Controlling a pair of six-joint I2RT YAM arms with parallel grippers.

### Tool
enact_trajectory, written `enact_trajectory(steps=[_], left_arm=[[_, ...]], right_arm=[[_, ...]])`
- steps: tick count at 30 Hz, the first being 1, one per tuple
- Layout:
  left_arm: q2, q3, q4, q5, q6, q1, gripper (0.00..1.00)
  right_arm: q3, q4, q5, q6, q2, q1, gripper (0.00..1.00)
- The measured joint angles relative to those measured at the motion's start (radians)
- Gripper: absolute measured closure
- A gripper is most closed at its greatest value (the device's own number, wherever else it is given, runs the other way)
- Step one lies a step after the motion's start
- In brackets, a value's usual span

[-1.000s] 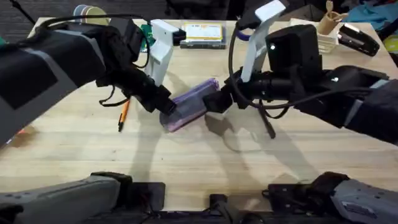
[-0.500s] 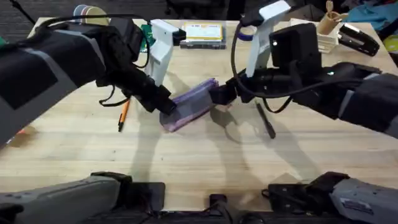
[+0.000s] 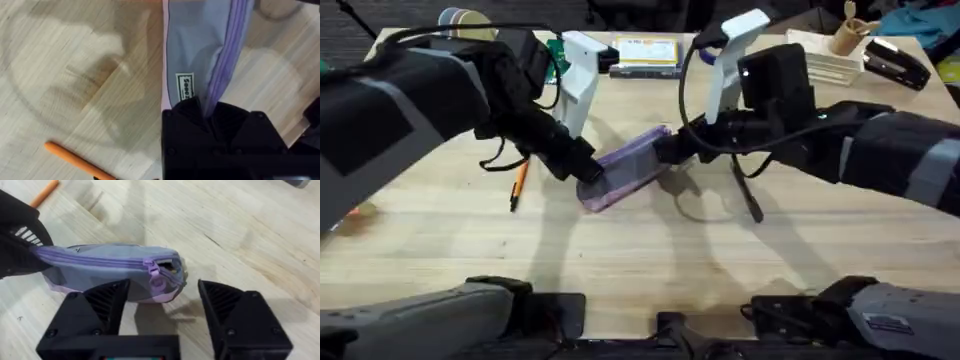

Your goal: Unzip the bag, pick up the pens from the table one at a time and place them inside, then zip the bag closed.

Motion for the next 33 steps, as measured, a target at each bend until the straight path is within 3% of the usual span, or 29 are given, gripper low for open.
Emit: enact_trajectory(steps=[11, 14, 16, 22, 33], left_arm=[[0.000, 0.000, 0.000, 0.000, 0.000, 0.000, 0.958], [0.000, 0.000, 0.002, 0.000, 0.000, 0.000, 0.958], [0.000, 0.000, 0.003, -0.001, 0.000, 0.000, 0.958], [0.000, 0.000, 0.003, -0.001, 0.000, 0.000, 0.958], [0.000, 0.000, 0.002, -0.002, 0.000, 0.000, 0.958]], right_arm=[[0.000, 0.037, -0.001, 0.005, 0.017, 0.000, 0.566], [0.001, 0.050, -0.004, 0.012, 0.035, 0.001, 0.785], [0.001, 0.056, -0.004, 0.015, 0.041, 0.001, 0.863], [0.002, 0.064, -0.003, 0.018, 0.042, 0.001, 0.965], [0.019, 0.048, -0.052, 0.024, -0.025, 0.002, 0.971]])
